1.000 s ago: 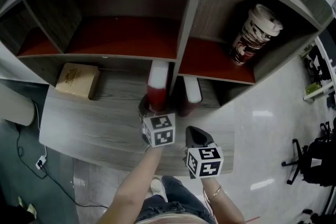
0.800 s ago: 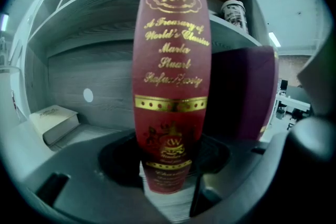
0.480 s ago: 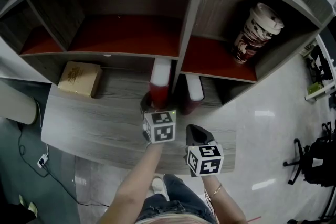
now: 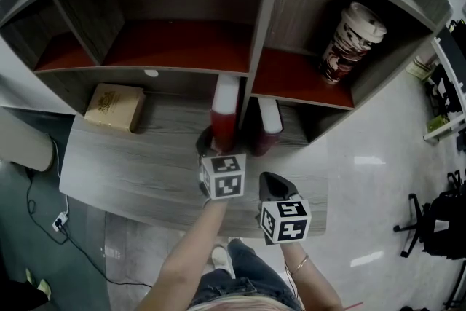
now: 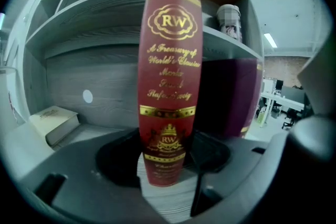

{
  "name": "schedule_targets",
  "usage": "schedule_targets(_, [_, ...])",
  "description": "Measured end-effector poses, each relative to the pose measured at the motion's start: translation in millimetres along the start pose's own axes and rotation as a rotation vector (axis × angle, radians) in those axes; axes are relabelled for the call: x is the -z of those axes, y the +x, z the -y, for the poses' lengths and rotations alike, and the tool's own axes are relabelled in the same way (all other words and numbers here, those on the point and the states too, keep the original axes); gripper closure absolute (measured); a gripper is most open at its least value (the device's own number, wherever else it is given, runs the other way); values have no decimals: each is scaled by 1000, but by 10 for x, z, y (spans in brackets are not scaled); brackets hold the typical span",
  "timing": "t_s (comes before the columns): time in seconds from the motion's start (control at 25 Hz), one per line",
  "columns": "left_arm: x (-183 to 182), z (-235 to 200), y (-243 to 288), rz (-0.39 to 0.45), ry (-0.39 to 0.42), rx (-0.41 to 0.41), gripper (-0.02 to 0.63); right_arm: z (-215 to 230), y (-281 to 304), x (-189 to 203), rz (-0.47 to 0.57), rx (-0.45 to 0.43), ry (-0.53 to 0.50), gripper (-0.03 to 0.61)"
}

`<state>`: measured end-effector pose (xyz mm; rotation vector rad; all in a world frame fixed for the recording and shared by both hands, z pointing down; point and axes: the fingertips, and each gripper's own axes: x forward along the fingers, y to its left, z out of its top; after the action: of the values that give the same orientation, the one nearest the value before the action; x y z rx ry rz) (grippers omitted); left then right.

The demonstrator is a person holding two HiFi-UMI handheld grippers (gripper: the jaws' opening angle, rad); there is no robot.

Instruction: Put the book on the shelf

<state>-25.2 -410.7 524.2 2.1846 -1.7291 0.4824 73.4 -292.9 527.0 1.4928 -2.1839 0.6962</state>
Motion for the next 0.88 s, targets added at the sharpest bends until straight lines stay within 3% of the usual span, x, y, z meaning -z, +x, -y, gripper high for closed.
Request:
schedule_targets(0.8, [186, 43, -809, 15, -47, 46, 350, -416, -339, 127, 44, -50, -22, 570])
schedule_targets(0.88, [237, 17, -905, 16, -54, 48, 394, -486, -379, 140, 50, -60, -27, 571])
